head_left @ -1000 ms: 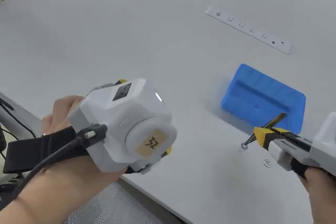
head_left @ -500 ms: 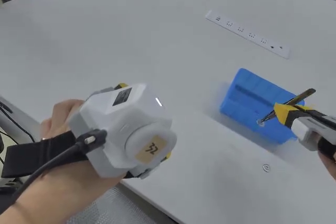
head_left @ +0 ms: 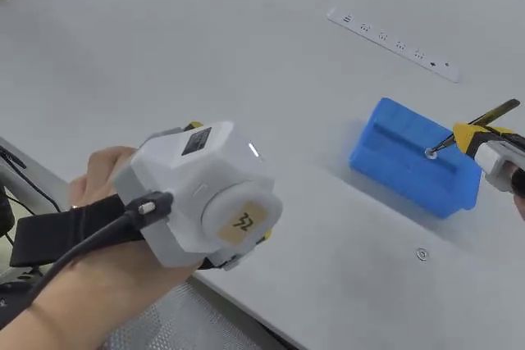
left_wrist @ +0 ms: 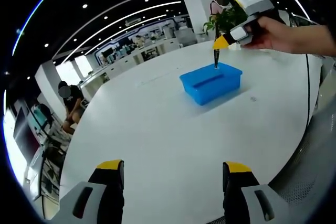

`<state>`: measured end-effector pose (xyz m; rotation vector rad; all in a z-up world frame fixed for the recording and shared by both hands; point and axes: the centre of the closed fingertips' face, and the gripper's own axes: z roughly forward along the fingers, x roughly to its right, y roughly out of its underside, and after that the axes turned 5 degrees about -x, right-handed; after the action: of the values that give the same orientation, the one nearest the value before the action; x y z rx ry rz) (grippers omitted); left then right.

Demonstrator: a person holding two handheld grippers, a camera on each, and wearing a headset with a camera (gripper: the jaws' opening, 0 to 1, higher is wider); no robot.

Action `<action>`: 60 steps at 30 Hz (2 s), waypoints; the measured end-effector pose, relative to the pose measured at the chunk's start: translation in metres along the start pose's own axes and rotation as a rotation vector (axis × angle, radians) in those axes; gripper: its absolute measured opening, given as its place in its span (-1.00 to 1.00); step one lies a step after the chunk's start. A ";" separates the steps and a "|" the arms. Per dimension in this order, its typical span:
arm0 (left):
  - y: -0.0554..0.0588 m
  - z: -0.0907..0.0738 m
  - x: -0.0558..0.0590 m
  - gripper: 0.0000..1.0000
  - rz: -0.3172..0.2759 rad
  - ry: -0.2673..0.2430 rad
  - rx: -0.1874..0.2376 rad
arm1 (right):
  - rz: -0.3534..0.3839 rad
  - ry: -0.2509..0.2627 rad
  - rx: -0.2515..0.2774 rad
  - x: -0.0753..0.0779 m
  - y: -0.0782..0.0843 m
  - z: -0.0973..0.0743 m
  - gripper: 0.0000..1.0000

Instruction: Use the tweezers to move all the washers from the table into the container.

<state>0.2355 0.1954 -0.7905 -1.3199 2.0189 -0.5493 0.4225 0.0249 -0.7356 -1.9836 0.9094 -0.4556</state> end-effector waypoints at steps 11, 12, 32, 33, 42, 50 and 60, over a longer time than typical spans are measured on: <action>0.001 -0.001 0.000 0.56 0.003 -0.001 -0.005 | 0.010 0.016 -0.075 0.010 0.032 0.023 -0.92; 0.001 -0.001 0.000 0.56 0.003 0.000 -0.005 | 0.009 0.017 -0.079 0.011 0.034 0.024 -0.92; 0.002 -0.001 0.000 0.56 0.004 -0.002 -0.011 | 0.037 0.007 -0.133 0.006 0.059 0.040 -0.92; 0.002 -0.001 -0.001 0.55 0.004 -0.003 -0.011 | 0.040 0.006 -0.129 0.006 0.058 0.040 -0.92; 0.002 -0.002 -0.001 0.56 0.003 -0.004 -0.008 | 0.021 0.007 -0.130 0.006 0.058 0.038 -0.90; 0.001 -0.003 0.001 0.56 0.008 -0.002 -0.004 | 0.006 0.013 -0.102 0.007 0.048 0.030 -0.89; -0.002 -0.004 -0.002 0.55 0.004 -0.012 0.012 | -0.007 0.011 -0.049 -0.003 0.030 0.001 -0.89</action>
<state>0.2339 0.1962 -0.7861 -1.3089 2.0049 -0.5492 0.4083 0.0174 -0.7613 -2.0309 0.9289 -0.4521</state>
